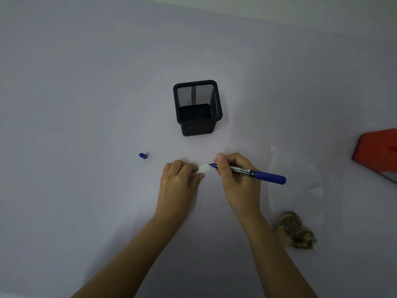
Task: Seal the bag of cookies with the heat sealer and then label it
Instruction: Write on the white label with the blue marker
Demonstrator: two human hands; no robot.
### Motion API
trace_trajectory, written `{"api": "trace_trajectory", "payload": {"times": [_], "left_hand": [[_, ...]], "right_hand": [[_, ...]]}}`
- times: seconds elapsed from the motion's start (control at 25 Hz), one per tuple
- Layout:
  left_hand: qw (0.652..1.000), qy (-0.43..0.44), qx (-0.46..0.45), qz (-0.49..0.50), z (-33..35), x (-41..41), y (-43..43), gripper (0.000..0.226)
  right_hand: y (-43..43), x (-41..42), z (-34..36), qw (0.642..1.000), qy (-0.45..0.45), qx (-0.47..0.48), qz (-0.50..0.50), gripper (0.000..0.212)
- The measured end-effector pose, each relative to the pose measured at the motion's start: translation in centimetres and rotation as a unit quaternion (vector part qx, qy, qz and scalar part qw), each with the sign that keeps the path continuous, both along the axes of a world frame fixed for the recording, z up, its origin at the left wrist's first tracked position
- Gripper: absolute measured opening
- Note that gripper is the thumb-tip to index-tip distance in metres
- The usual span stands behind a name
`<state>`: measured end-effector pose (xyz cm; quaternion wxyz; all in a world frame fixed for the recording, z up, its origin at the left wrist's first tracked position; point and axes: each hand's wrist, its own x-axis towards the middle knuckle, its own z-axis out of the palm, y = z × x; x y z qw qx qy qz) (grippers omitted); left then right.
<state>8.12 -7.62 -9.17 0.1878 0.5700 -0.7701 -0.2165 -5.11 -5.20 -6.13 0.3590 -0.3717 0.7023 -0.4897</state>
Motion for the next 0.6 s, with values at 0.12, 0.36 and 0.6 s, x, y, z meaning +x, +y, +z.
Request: {"api": "trace_trajectory", "payload": {"times": [0.12,0.36,0.6], "left_hand": [[1.0,0.005,0.0,0.0,0.02,-0.33,0.09,0.015],[0.992,-0.096,-0.056,-0.066,-0.15,-0.54,0.02,0.024],[0.979,-0.139,-0.082,-0.128,0.81,-0.01,0.16,0.056]], "right_hand": [[0.13,-0.14,0.11,1.0,0.005,-0.003,-0.004,0.027],[0.04,-0.32,0.34,1.0,0.003,-0.007,-0.007,0.031],[0.02,-0.73,0.66,1.0,0.006,-0.01,-0.011,0.031]]}}
